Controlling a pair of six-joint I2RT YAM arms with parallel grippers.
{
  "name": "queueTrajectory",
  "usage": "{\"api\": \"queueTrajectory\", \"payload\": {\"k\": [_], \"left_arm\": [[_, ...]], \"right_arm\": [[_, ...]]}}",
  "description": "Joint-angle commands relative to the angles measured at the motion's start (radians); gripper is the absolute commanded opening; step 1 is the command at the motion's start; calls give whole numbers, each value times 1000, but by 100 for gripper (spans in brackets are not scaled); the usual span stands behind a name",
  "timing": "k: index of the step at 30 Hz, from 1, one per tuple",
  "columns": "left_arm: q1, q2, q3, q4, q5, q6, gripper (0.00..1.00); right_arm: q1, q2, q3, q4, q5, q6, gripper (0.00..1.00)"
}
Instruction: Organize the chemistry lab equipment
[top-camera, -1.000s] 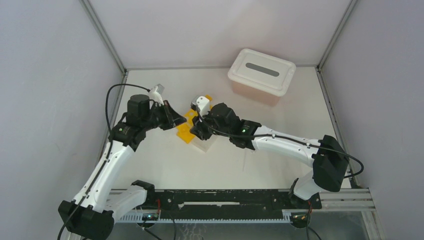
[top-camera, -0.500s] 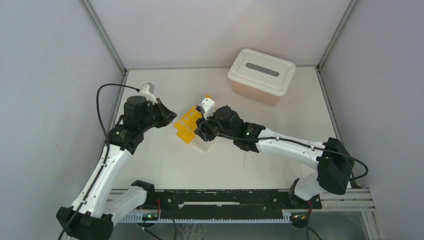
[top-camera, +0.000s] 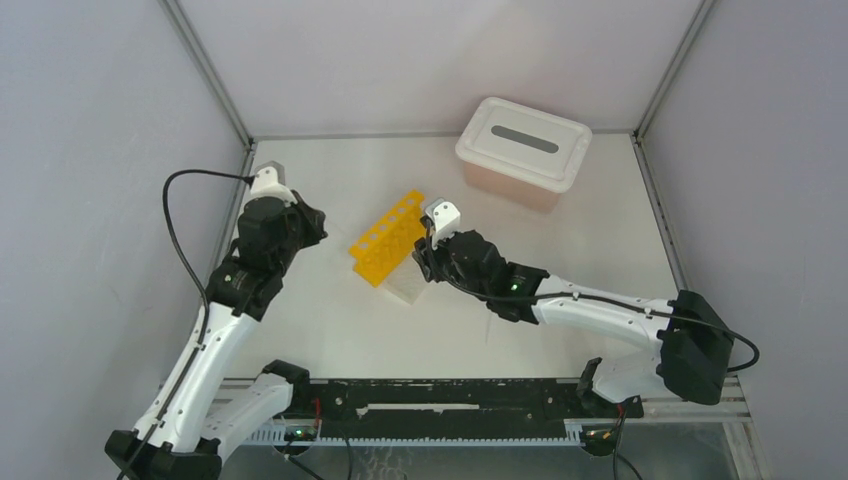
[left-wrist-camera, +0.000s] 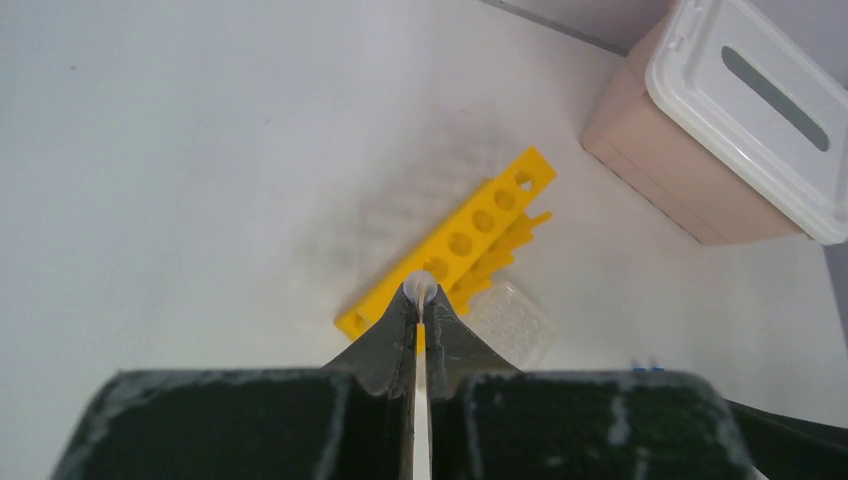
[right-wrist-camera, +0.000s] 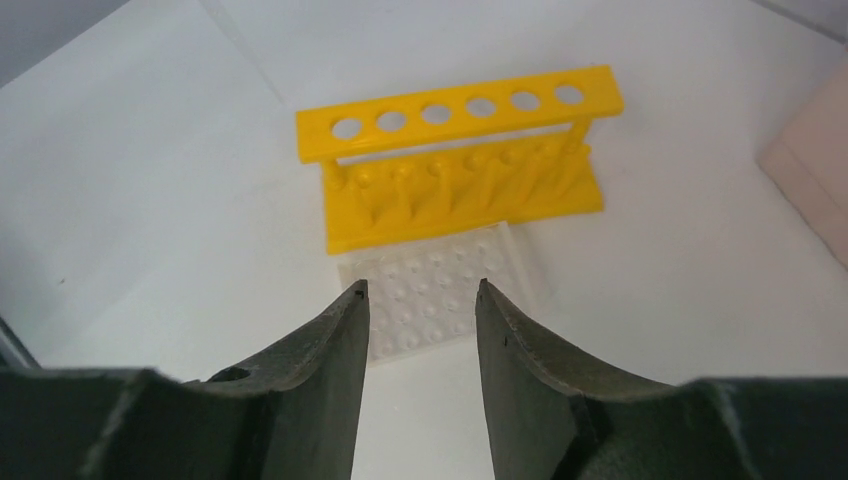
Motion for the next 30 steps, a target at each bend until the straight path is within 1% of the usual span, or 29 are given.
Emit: {"api": "queueTrajectory", "payload": {"k": [1,5,10,24,30], "left_arm": [[-30,24,1,69,-106,48,4],[-74,50,-5,88,-168,64,4],[-95,81,-3,105,-185,64,4],[-155,134,-31,146,-252,55,3],[-196,164,-43,168,-317,64,3]], "right_arm": [[17,-55,-15,68,121,10,52],[17,-69,-37,69,141,17,54],[17,-77,-55,64,170,32,58],[11,-114,-111,91,191,57,59],[7,-133,-136,108,188,63,59]]}}
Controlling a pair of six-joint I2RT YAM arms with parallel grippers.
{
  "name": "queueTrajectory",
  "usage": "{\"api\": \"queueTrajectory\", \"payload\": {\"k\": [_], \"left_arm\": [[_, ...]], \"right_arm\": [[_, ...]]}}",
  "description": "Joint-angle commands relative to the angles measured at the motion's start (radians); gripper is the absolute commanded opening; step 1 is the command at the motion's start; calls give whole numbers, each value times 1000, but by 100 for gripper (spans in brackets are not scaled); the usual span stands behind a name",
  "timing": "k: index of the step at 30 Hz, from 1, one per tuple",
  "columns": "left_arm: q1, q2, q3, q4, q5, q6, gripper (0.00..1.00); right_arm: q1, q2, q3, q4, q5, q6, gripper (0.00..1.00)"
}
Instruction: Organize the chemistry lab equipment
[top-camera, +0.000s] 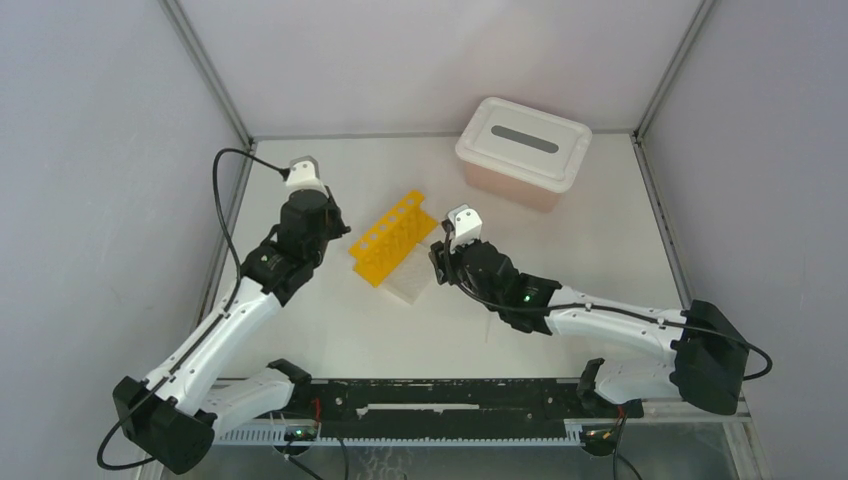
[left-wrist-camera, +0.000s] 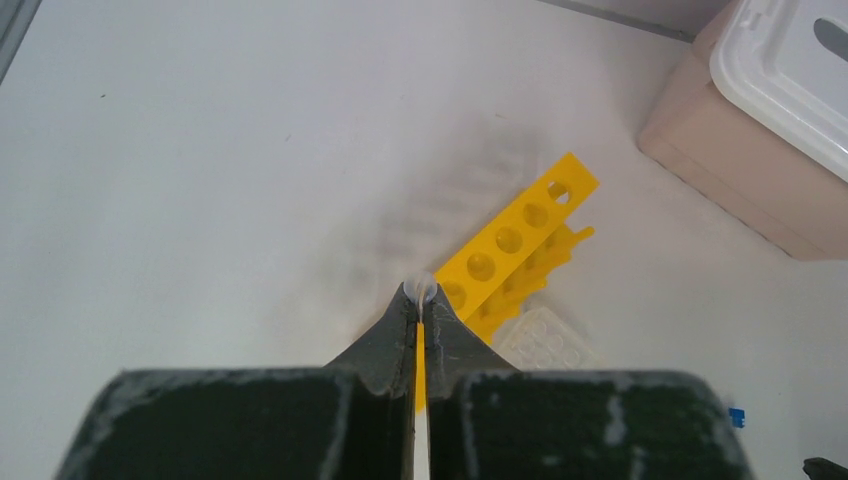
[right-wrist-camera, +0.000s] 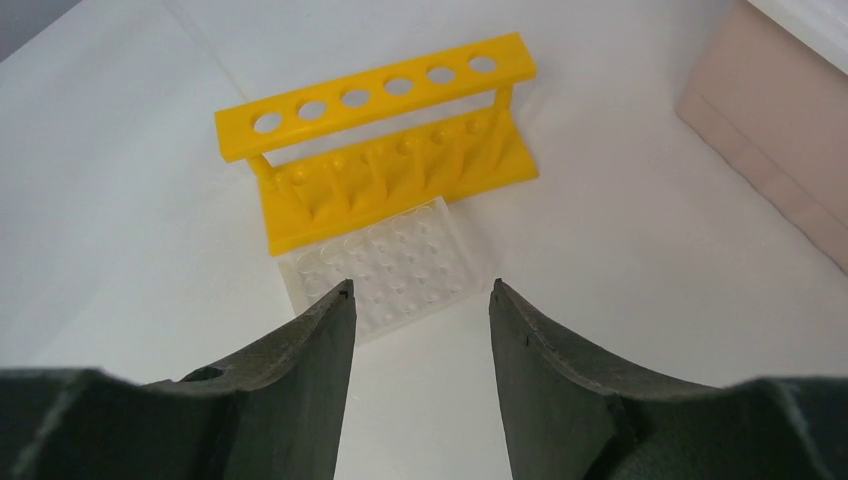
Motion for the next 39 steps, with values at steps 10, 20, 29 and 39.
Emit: {"api": "queueTrajectory", "payload": {"k": [10,20,29,39], "left_arm": [[-62,46,-96,113,-178,22,1],[-69,62,-133,174,-209,25,1],[-94,99,-156,232,-209,26,0],[-142,134,-211,303,-257,30,0]], "right_arm": [[-5,-54,-48,88,-4,36,59],[-8,-51,-59,97,-12,39,59],[-16,-40,-59,94,-23,42,59],[-22,-37,-69,104,-33,48,59]]}}
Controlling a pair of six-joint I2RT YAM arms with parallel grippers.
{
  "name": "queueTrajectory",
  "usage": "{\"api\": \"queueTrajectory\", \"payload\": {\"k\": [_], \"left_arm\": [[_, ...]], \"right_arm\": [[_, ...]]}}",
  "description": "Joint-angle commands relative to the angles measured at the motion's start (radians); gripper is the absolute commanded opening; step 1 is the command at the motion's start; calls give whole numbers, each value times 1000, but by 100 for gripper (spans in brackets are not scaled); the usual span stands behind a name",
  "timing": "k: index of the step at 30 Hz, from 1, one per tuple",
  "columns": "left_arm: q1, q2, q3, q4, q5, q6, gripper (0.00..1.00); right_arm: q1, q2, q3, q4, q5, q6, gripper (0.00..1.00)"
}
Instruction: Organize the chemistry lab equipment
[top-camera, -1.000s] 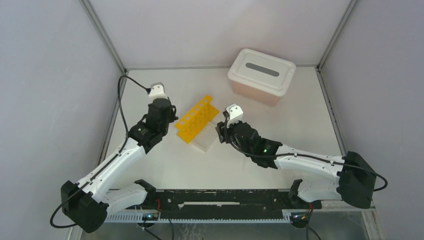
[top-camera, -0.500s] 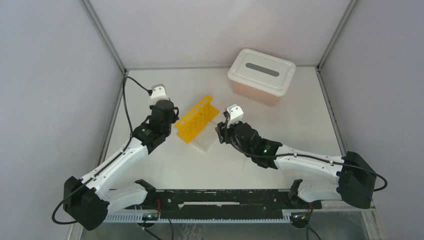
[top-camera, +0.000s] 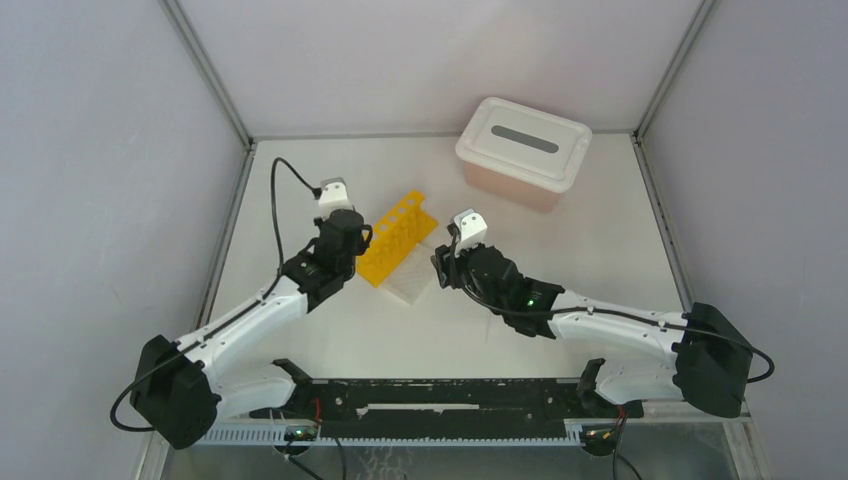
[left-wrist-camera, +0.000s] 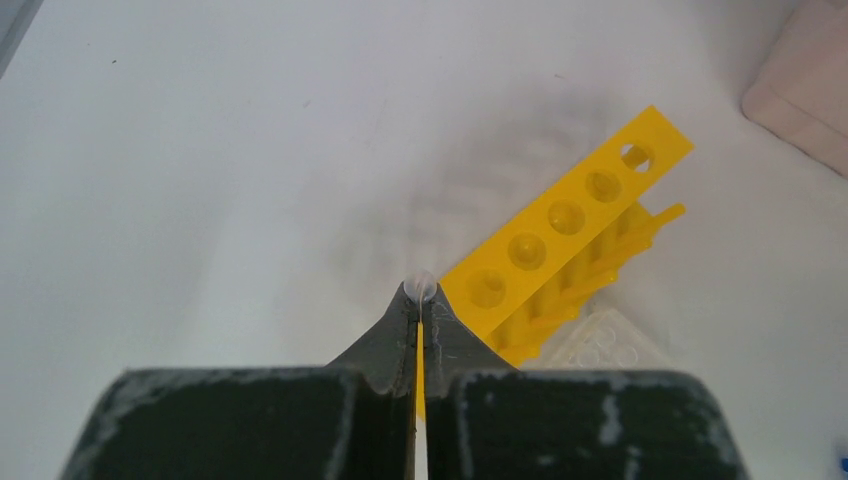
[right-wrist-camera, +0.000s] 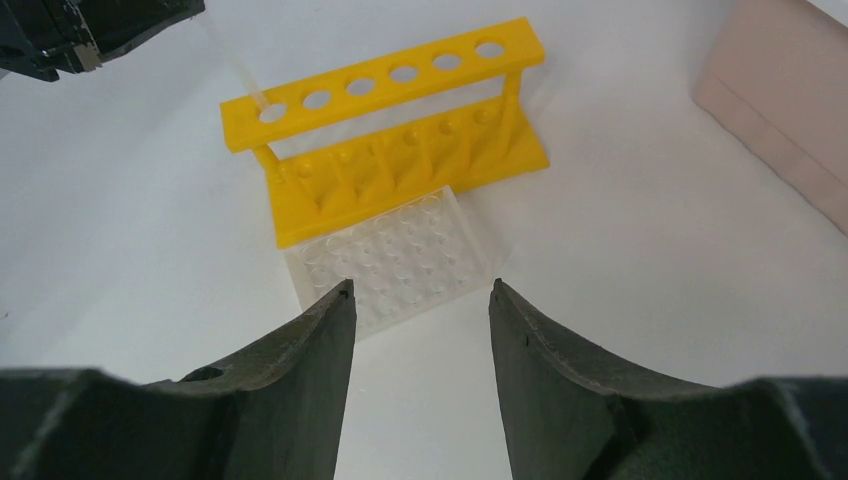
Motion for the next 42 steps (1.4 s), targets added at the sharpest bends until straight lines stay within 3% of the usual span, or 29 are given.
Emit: {"api": "queueTrajectory", "payload": {"k": [1,42], "left_arm": [[-22,17,-32,77,-52,20,0],[-76,79,-83,146,-146,31,2]], "right_arm": [[-7,-9,-8,52,-10,23,59],[-14,-14,-36,72,-21,37,59]]}}
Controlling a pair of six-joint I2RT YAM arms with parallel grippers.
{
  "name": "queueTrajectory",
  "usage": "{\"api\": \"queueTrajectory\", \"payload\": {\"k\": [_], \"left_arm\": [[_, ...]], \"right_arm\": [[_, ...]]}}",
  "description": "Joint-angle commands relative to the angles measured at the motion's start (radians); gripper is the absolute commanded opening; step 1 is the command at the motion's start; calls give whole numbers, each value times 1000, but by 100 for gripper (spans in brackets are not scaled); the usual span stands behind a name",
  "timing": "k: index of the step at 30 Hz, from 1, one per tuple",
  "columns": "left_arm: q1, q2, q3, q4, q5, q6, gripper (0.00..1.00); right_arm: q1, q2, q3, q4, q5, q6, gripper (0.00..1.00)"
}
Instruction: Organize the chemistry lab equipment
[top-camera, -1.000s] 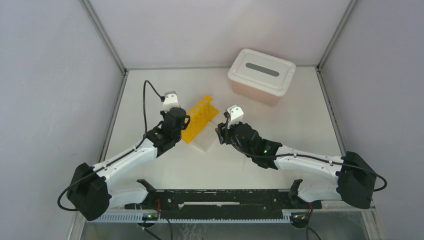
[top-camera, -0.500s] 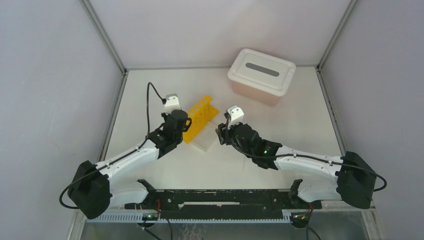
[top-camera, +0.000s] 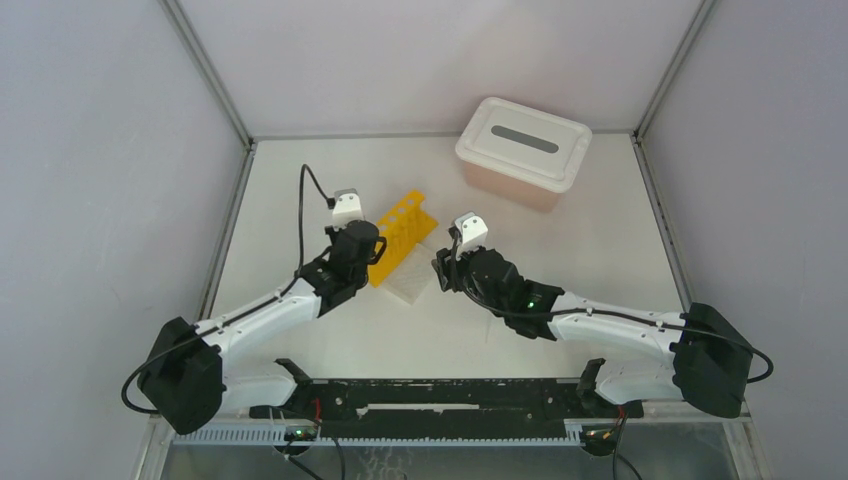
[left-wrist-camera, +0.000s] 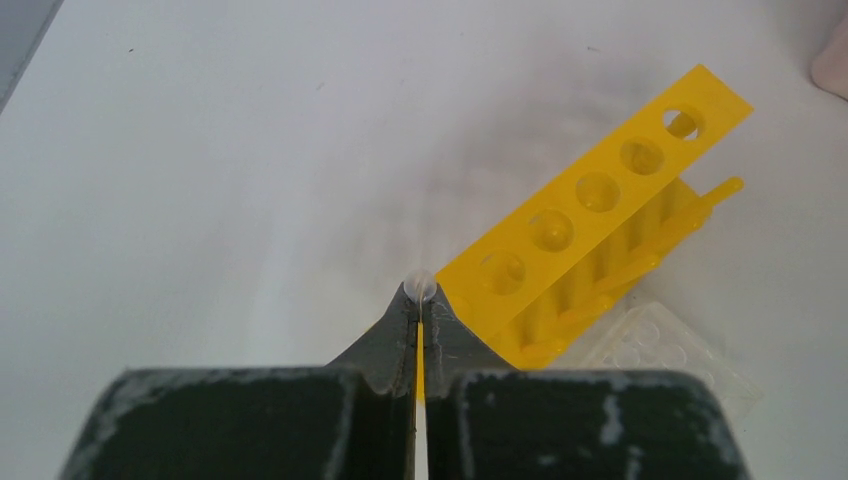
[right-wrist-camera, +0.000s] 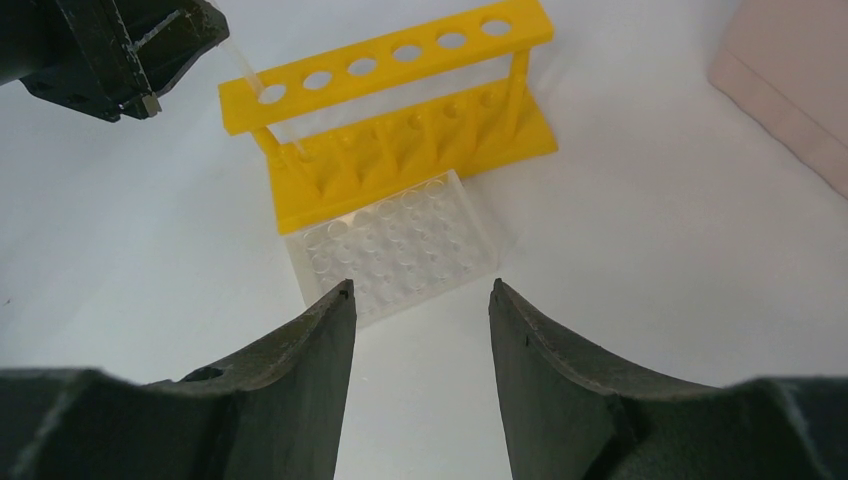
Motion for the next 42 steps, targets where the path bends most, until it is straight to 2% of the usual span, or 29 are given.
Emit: {"api": "queueTrajectory", "payload": {"k": [1,10,30,42], "left_arm": [[-10,3,-5,33,-32,13,2],[-17,12,-7,64,-42,14,8],[-34,-7,-21,62,-65,0,36],[-36,-32,-13,45,-93,-13,42]], "right_arm": [[-8,-14,-6,57,-1,18,59],[-8,-14,-6,60,-3,20,59],[-11,-10,-6,53,-12,26,59],[-9,-18,-6,41,-12,35,59]]}}
